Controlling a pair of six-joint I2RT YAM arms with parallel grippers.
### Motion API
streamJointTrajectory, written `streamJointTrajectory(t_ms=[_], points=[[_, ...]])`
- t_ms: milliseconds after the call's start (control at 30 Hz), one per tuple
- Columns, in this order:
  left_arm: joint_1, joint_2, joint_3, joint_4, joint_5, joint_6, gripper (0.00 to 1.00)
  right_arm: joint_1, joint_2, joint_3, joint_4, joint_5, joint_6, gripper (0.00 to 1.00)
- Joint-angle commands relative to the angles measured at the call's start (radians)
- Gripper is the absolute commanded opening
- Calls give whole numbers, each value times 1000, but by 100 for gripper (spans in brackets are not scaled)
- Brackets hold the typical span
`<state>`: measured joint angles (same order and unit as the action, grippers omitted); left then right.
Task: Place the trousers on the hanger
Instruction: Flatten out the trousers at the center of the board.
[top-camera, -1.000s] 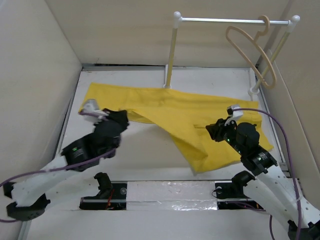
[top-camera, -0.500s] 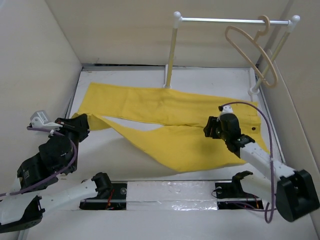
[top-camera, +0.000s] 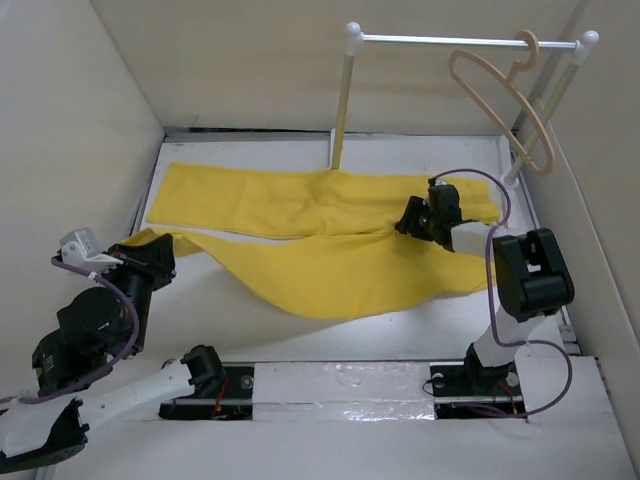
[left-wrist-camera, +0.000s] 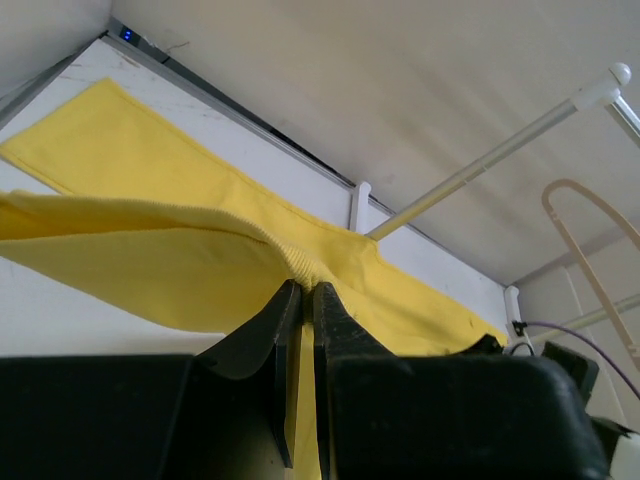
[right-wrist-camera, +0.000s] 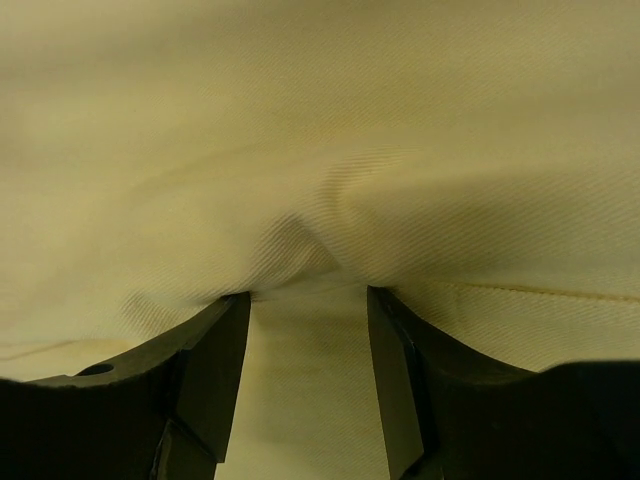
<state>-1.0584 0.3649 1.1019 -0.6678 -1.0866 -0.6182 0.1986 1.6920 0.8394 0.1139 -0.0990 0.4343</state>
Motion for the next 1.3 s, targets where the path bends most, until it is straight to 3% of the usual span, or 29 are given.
streamJointTrajectory(t_ms=[0, 100, 200, 300, 500, 533, 667, 900, 1033, 1100, 1133, 1167, 1200, 1267], points=[[6, -67, -13, 97, 10, 86, 0, 1, 90, 104, 95, -83, 31, 56], [6, -112, -53, 137, 28, 107, 0, 1, 118, 205, 58, -100, -20, 58], [6, -124, -79, 154, 60, 115, 0, -17, 43, 173, 33, -58, -49, 63], [6, -130, -94, 172, 103, 132, 0, -72, -147, 26, 72, -30, -46, 76], [6, -144, -122, 212, 148, 179, 0, -313, -497, -285, 36, 71, 46, 72], [6, -150, -125, 215, 148, 184, 0, -418, -546, -322, 47, 67, 67, 70], [6, -182, -138, 237, 163, 198, 0, -649, -540, -418, 86, -81, 69, 70], [6, -208, -135, 231, 162, 190, 0, -722, -393, -353, 72, -171, 72, 69], [6, -225, -131, 228, 142, 189, 0, -713, -342, -313, 72, -166, 87, 58], [6, -233, -131, 232, 134, 193, 0, -712, -319, -275, 60, -169, 87, 41], [6, -234, -129, 231, 133, 192, 0, -712, -308, -270, 53, -189, 87, 19], [6, -236, -126, 223, 126, 187, 0, -712, -308, -270, 53, -195, 92, 6], [6, -238, -123, 220, 122, 184, 0, -712, -324, -276, 52, -191, 98, 0], [15, -245, -119, 215, 108, 183, 0, -712, -426, -312, 29, -136, 98, 0]])
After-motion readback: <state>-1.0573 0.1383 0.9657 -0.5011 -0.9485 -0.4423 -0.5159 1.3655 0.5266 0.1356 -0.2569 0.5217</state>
